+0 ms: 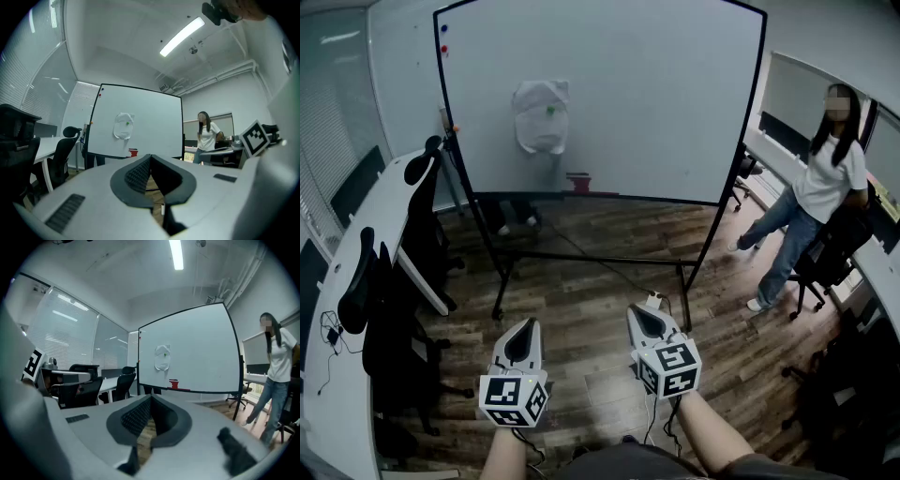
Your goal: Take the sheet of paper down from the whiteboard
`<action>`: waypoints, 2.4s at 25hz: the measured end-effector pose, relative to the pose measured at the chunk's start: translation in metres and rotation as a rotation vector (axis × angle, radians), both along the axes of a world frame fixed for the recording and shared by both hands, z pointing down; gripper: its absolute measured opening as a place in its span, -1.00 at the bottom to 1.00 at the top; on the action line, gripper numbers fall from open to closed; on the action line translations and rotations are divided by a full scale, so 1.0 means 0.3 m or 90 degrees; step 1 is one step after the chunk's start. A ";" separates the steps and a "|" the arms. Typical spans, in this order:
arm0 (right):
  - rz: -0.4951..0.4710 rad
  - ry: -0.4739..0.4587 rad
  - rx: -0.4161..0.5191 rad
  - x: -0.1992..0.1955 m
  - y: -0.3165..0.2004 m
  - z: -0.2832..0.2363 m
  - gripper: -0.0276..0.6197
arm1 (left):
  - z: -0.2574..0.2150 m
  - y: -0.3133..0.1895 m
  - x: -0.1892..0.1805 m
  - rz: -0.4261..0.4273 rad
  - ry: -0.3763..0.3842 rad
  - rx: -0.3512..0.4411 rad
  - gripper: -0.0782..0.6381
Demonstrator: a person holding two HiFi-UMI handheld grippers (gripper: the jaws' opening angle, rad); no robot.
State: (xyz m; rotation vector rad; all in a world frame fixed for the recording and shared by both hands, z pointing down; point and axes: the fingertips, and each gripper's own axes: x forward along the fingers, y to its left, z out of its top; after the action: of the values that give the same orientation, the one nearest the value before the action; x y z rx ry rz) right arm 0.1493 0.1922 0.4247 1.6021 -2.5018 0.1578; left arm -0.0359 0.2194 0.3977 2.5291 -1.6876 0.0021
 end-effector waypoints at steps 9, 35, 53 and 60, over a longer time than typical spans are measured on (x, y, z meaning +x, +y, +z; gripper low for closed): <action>-0.014 0.013 0.005 -0.089 0.019 0.003 -0.85 | 0.027 0.002 -0.025 0.020 -0.001 0.000 -0.74; -0.012 -0.064 -0.003 -0.243 -0.243 0.119 -0.85 | 0.132 -0.253 -0.207 0.038 -0.008 -0.038 -0.74; -0.096 -0.047 0.026 -0.164 -1.147 0.067 -0.85 | 0.068 -1.086 -0.106 -0.031 -0.005 -0.028 -0.74; -0.119 -0.048 0.043 -0.132 -1.359 0.053 -0.84 | 0.066 -1.302 -0.068 -0.062 0.000 -0.023 -0.74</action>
State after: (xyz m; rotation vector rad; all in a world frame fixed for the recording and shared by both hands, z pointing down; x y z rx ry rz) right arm 0.1098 -0.2154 0.4406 1.3986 -2.7254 0.1127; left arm -0.0562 -0.1711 0.4174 2.4186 -1.7913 0.0255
